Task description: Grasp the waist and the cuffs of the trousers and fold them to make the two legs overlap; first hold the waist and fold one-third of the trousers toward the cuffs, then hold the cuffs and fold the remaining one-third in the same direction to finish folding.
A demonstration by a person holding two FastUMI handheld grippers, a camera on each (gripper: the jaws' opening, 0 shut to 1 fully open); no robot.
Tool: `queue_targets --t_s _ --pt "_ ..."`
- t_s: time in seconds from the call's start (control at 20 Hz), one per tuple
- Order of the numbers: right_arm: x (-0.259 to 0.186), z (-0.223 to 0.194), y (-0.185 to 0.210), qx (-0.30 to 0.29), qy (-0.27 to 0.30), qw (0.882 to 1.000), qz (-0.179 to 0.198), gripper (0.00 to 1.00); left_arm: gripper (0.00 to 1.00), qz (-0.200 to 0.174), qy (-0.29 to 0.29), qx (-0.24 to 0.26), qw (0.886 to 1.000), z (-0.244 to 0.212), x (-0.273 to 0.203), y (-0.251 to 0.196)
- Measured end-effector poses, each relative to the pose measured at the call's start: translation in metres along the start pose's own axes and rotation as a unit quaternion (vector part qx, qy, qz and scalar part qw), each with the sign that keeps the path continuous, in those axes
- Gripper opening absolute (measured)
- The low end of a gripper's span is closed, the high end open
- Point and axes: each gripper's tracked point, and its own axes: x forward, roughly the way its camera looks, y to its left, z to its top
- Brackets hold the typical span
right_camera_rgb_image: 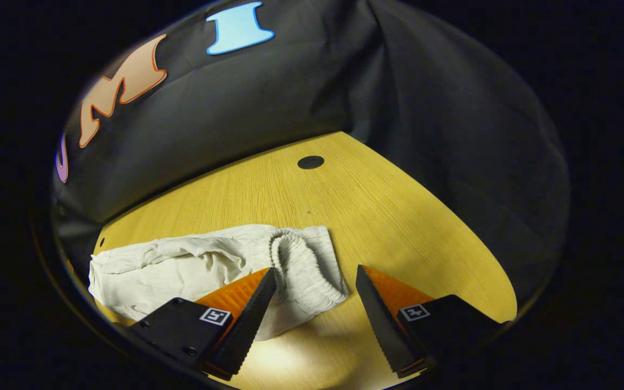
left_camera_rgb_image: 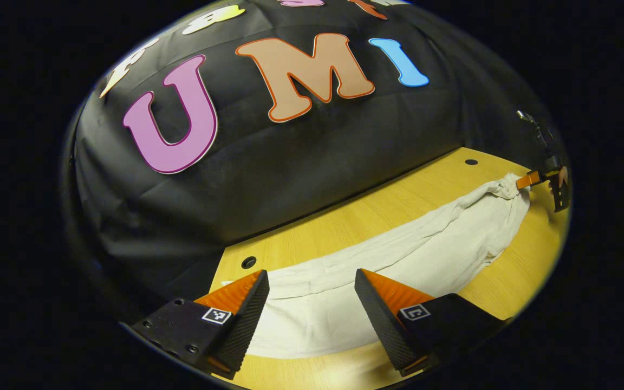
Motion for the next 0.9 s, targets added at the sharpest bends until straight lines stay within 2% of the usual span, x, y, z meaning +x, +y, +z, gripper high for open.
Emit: queue_targets --t_s 0.05,0.1,0.15,0.3,0.35,0.4,0.55,0.6,0.65,0.9 --pt "0.001 -0.001 0.0 0.001 0.001 1.0 0.004 0.97 0.96 0.004 0.002 -0.001 1.0 -0.001 -0.002 -0.001" --pt "0.001 -0.002 0.0 0.0 0.004 1.0 0.007 0.93 0.96 0.007 0.003 -0.002 1.0 0.0 -0.003 -0.001" --pt "0.001 -0.003 0.001 0.001 0.008 1.0 0.013 0.97 0.96 0.01 0.004 -0.004 1.0 0.0 -0.006 -0.003" --pt "0.006 -0.01 0.008 0.031 0.022 0.999 0.027 0.84 0.96 0.018 0.005 -0.006 1.0 0.004 -0.01 -0.008" --pt "0.012 -0.012 0.009 0.04 0.025 0.998 0.032 0.76 0.96 0.021 0.004 -0.007 1.0 0.006 -0.011 -0.008" --pt "0.01 -0.015 0.016 0.053 0.032 0.997 0.047 0.6 0.96 0.024 0.004 -0.009 1.0 0.006 -0.014 -0.009" --pt "0.01 -0.009 0.014 0.059 0.013 0.997 0.043 0.17 0.96 0.032 0.002 -0.017 0.999 0.006 -0.018 -0.008" --pt "0.009 -0.009 0.015 0.057 0.013 0.997 0.046 0.21 0.96 0.033 0.003 -0.02 0.999 0.005 -0.018 -0.008" --pt "0.004 -0.004 0.014 0.06 0.011 0.997 0.049 0.17 0.96 0.034 0.004 -0.022 0.999 0.003 -0.019 -0.006" --pt "-0.023 0.023 0.019 0.056 -0.014 0.996 0.07 0.16 0.96 0.039 0.004 -0.034 0.999 -0.005 -0.019 0.008"
